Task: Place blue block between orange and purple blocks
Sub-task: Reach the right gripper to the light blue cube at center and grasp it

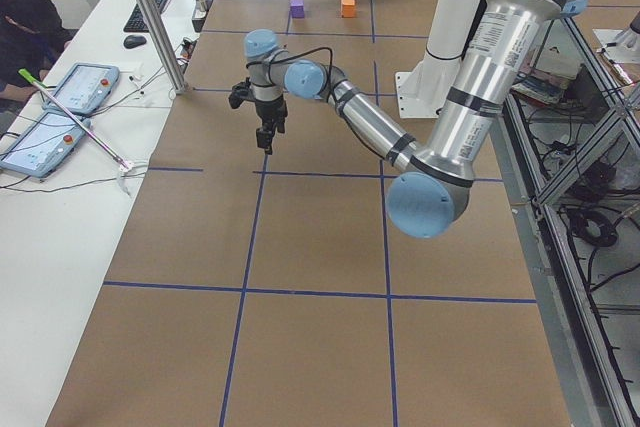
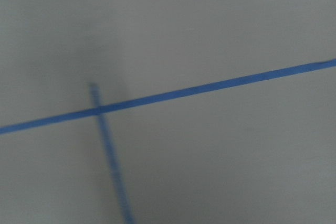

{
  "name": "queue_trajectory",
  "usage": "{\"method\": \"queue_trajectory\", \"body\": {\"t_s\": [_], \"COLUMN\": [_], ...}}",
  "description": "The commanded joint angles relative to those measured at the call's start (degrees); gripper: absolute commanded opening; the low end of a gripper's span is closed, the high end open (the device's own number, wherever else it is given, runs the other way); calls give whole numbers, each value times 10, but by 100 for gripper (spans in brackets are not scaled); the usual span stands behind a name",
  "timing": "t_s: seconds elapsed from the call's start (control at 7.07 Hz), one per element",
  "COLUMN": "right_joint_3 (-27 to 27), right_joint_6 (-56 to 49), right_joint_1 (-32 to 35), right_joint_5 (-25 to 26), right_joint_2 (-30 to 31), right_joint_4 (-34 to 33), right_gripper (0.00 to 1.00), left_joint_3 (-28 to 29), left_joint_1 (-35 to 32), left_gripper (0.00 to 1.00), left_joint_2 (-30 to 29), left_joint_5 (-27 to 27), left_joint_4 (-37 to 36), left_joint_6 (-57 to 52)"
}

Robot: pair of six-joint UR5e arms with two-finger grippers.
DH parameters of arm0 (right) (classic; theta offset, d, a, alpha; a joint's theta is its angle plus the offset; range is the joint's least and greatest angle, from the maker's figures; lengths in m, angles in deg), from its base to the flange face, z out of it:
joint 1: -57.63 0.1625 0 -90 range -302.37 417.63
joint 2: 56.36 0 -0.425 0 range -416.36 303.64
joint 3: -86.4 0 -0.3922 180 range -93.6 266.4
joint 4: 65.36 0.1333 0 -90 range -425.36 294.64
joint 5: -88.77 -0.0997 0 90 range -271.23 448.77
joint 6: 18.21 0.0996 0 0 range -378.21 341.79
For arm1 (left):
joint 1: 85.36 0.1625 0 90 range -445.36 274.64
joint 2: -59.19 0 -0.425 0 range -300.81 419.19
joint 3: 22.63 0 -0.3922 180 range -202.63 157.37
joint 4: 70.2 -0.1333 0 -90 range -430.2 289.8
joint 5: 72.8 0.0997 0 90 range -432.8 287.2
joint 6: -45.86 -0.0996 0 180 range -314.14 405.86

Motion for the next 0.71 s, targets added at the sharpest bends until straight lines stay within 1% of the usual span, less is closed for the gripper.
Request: {"method": "queue_trajectory", "body": {"t_s": [0.0,0.14,0.28,0.42,0.57], "right_joint_3": [-30,-34,-34,-32,-26], "right_joint_6": [162,247,332,431,487], "right_joint_1": [-93,-143,-209,-286,-350], "right_joint_5": [-1,5,37,92,123], "right_joint_2": [-69,-114,-169,-227,-267], "right_joint_4": [3,2,2,1,-1], "right_gripper": [100,100,100,100,100], "left_joint_3": [17,24,26,31,35], "left_joint_1": [-155,-202,-221,-230,-230], "left_gripper": [100,100,100,100,100], "left_joint_2": [116,159,215,262,268], "left_joint_5": [-39,-39,-39,-39,-43], "left_joint_4": [4,5,41,113,126], "left_joint_6": [-212,-245,-265,-262,-261]}}
